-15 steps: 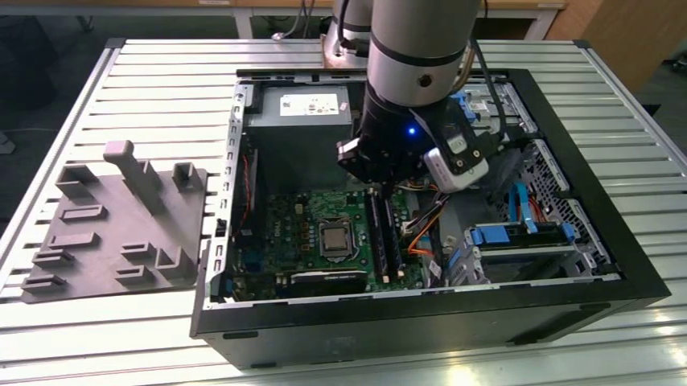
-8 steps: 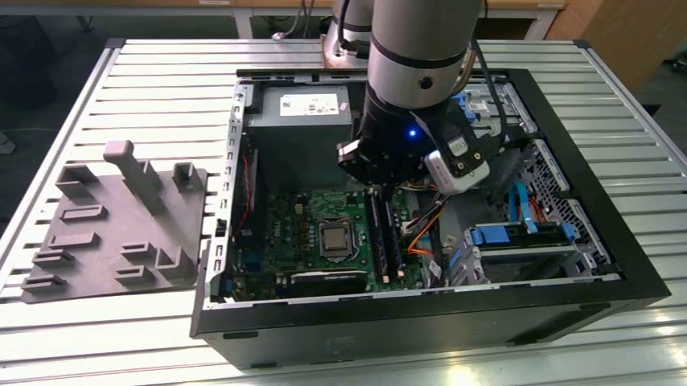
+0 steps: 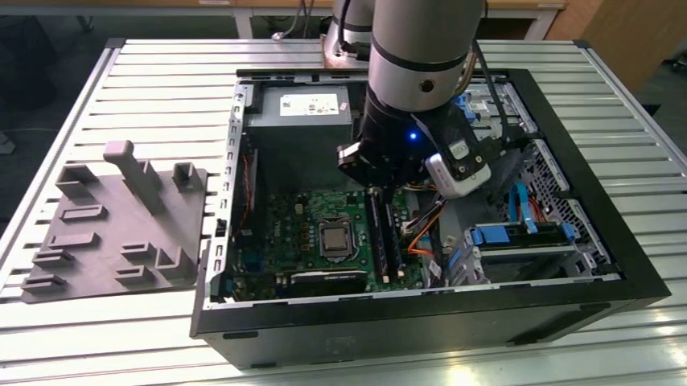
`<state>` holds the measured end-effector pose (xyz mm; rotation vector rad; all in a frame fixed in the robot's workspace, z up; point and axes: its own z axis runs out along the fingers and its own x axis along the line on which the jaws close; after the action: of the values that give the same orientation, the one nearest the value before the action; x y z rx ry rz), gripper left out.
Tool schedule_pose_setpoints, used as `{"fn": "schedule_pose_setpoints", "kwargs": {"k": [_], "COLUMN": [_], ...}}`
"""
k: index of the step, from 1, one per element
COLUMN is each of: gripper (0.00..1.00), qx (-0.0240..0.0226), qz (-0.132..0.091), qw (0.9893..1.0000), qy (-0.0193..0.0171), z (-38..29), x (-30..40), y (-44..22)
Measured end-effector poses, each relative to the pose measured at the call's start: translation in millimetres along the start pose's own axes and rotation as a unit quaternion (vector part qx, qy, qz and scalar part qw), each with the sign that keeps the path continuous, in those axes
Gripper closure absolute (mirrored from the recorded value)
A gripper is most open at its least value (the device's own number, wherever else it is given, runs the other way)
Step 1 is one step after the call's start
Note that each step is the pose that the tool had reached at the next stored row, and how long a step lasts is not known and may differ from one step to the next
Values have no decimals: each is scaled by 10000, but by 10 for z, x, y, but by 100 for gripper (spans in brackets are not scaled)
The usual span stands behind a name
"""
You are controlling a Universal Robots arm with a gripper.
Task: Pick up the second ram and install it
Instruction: 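Press down the second ram until it locks into place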
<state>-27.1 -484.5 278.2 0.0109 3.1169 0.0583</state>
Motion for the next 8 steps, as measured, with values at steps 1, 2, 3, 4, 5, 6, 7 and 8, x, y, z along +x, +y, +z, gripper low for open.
{"fn": "schedule_pose_setpoints", "kwargs": {"k": [1, 2, 3, 4, 5, 6, 7, 8], "gripper": [89, 89, 89, 89, 89, 89, 89, 89], "qx": [0, 0, 0, 0, 0, 0, 0, 0], "qz": [0, 0, 0, 0, 0, 0, 0, 0], "qw": [10000, 10000, 10000, 10000, 10000, 10000, 10000, 10000], "qy": [0, 0, 0, 0, 0, 0, 0, 0], "z": [0, 0, 0, 0, 0, -1, -1, -1], "x": [0, 0, 0, 0, 0, 0, 0, 0], "y": [-4, -7, -10, -13, -16, -20, -24, -28]}}
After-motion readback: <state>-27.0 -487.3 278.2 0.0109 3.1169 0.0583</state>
